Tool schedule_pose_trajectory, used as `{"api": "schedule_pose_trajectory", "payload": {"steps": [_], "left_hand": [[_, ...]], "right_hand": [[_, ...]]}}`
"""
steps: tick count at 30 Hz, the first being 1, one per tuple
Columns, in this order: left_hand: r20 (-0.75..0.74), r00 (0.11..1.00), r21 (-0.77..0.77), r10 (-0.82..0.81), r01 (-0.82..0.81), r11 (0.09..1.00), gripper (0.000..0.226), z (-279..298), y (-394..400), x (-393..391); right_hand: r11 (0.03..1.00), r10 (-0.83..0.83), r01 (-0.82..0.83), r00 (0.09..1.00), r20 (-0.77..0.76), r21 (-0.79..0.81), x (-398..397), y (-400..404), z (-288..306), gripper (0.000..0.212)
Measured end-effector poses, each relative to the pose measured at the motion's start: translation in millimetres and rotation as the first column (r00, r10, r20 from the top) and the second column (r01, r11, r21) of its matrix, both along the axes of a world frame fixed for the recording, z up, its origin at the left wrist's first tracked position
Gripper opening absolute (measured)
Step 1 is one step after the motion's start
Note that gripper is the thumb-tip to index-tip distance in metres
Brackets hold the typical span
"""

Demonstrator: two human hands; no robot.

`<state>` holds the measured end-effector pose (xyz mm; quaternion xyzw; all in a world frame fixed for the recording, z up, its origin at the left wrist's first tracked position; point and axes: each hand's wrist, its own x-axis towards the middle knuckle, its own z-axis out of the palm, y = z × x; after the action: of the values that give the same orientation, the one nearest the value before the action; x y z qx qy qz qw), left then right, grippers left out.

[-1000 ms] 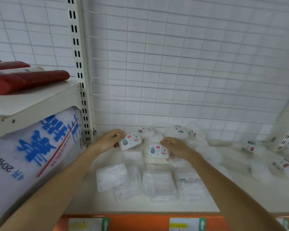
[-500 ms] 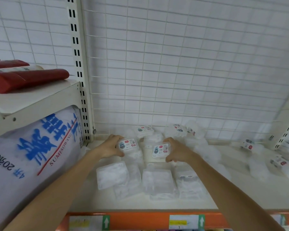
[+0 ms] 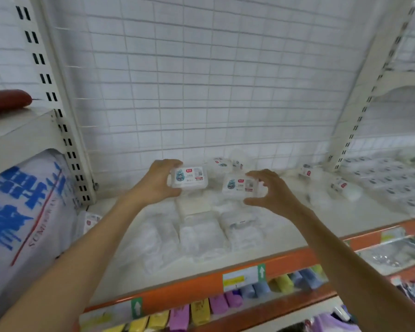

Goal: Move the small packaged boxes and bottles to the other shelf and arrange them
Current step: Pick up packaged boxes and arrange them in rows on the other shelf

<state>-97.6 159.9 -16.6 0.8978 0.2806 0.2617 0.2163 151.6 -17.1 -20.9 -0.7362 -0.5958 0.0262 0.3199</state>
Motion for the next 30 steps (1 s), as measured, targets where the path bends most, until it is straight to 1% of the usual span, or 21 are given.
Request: {"api": "schedule_pose_trajectory", "payload": {"steps": [5,9,13,18,20,22,25,28,30], "left_hand": [[-0.048,0.993,0.044,-0.105,0.107,0.993,0.073,5,-37,45],[-0.072,0.978,0.04,-0.195,0.198,0.979,0.073,4,-80,94],[-0.055,0.951,0.039,-0.303,0.306,0.951,0.074,-5,-134,149],[-0.048,0.911,0.007,-0.409,0.409,0.912,0.089,-27,-223,216],[-0.018,0.901,-0.025,-0.434,0.434,0.901,0.091,-43,-254,241],[-0.001,0.893,-0.04,-0.45,0.45,0.892,0.088,-58,-283,263],[-0.003,0.886,-0.079,-0.463,0.461,0.884,0.072,-75,-320,297],[-0.016,0.861,-0.113,-0.509,0.504,0.856,0.07,-88,-352,331],[-0.047,0.851,-0.121,-0.522,0.514,0.849,0.069,-93,-372,353]], "right_hand": [[0.989,-0.145,0.145,0.989,-0.016,-0.006,35,-72,5,0.067],[0.973,-0.23,0.229,0.973,-0.032,-0.019,67,-135,-1,0.067],[0.951,-0.311,0.311,0.951,-0.002,0.0,102,-207,-11,0.067],[0.912,-0.41,0.41,0.912,0.006,-0.002,145,-311,-32,0.067],[0.883,-0.468,0.469,0.883,-0.029,0.011,160,-353,-45,0.067],[0.855,-0.516,0.518,0.853,-0.075,0.004,174,-393,-58,0.068],[0.813,-0.577,0.582,0.806,-0.132,-0.001,191,-449,-72,0.066],[0.79,-0.603,0.613,0.784,-0.15,0.025,204,-492,-83,0.063],[0.784,-0.605,0.619,0.779,-0.168,0.044,214,-515,-89,0.066]]}}
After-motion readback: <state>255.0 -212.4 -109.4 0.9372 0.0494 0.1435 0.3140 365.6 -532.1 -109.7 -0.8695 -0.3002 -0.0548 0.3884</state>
